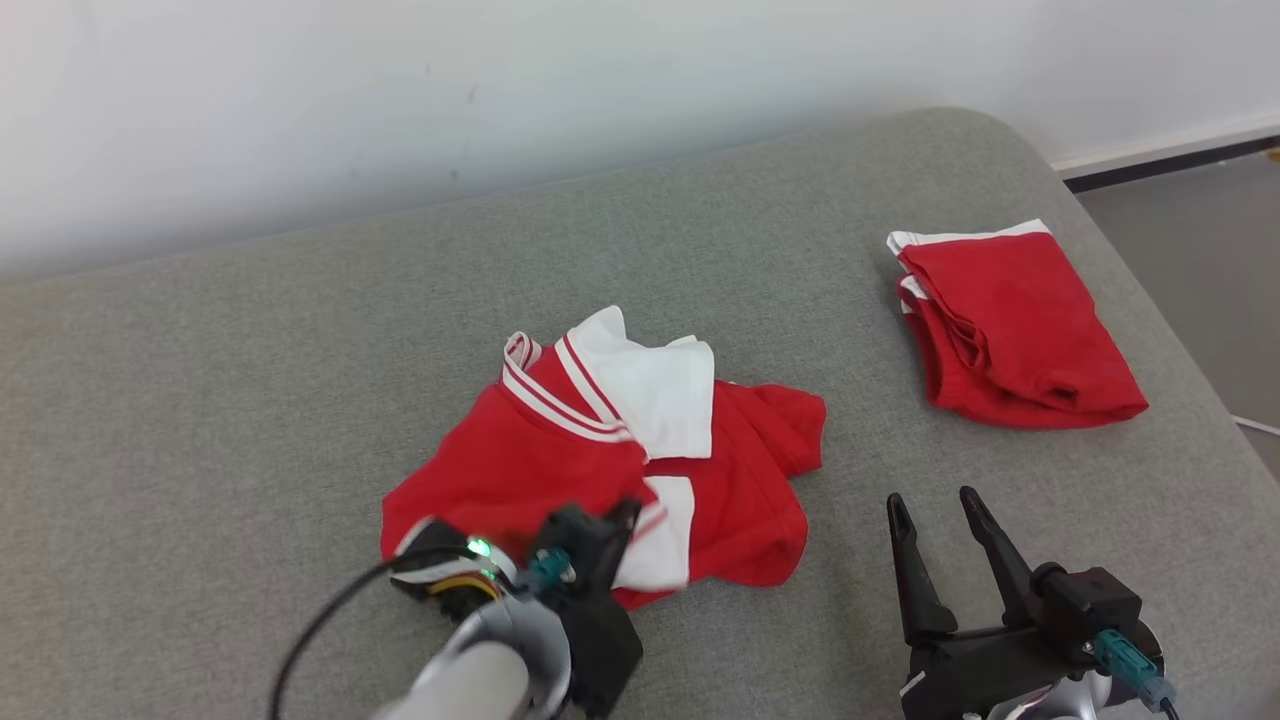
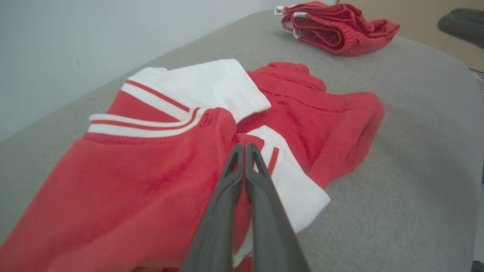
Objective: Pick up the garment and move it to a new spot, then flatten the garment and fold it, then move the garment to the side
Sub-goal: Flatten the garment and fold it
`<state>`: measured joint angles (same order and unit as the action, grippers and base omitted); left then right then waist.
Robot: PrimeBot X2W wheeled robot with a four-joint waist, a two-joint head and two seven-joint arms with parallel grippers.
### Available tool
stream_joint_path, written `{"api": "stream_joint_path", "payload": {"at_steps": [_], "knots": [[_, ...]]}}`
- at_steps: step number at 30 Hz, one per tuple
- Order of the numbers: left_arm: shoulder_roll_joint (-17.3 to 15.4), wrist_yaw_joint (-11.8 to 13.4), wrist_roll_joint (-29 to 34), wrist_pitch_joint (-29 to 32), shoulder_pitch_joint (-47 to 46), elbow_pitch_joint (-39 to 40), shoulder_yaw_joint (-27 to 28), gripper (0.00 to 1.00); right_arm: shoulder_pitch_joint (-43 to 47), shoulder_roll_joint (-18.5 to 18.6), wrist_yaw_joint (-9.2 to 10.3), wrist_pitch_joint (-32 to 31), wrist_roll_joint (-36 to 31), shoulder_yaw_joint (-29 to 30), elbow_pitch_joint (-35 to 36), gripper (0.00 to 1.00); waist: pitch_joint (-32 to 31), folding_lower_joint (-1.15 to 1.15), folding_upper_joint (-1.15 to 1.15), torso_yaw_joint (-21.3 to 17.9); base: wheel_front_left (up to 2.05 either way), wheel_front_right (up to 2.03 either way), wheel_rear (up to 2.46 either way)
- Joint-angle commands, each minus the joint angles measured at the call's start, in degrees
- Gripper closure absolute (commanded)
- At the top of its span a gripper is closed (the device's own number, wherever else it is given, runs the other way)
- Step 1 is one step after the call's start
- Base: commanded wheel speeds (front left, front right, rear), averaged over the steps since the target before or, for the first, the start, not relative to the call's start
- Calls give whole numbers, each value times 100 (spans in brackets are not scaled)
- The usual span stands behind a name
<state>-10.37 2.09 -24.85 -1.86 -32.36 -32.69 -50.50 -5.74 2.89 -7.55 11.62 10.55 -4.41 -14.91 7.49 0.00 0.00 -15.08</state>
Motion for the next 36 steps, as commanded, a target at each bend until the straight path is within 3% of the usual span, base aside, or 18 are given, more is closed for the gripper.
{"api": "stream_joint_path", "payload": {"at_steps": [1, 7, 12, 18, 24, 29, 31, 32, 36], "knots": [[14, 39, -31, -63, -115, 31, 47, 100, 35, -2, 11, 5, -10, -15, 7, 0, -23, 0, 0, 34, 0, 0, 0], [-232, 388, -292, -705, -205, 567, 720, 100, 110, -2, 11, -28, -50, 42, 49, 0, -115, 0, 0, 184, 0, 0, 0], [-941, 938, -595, -914, 247, 1271, 1501, 100, 171, -3, 11, -81, -56, 102, 138, 0, -128, 0, 0, 411, 0, 0, 0], [-1459, 1465, -1123, -1022, 1091, 1901, 2296, 100, 201, -1, 11, -96, -105, 157, 195, 0, -93, 0, 0, 651, 0, 0, 0], [-1580, 1858, -1584, -1131, 1910, 2251, 2895, 100, 190, -1, 11, -140, -132, 180, 238, 0, -59, 0, 0, 840, 0, 0, 0], [-1423, 1840, -1814, -1221, 2325, 2211, 3093, 100, 169, -1, 11, -173, -142, 185, 283, 0, 3, 0, 0, 971, 0, 0, 0], [-1296, 1776, -1935, -1251, 2439, 2088, 3158, 58, 151, -1, 11, -182, -147, 194, 298, 0, 27, 0, 0, 1013, 0, 0, 0], [-1232, 1781, -1983, -1276, 2491, 2009, 3202, 0, 146, -1, 11, -176, -150, 193, 299, 0, 34, 0, 0, 1030, 0, 0, 0], [-1039, 1721, -2132, -1319, 2707, 1651, 3431, 0, 150, 0, 11, -179, -169, 218, 315, 0, 52, 0, 0, 1094, 0, 0, 0]]}}
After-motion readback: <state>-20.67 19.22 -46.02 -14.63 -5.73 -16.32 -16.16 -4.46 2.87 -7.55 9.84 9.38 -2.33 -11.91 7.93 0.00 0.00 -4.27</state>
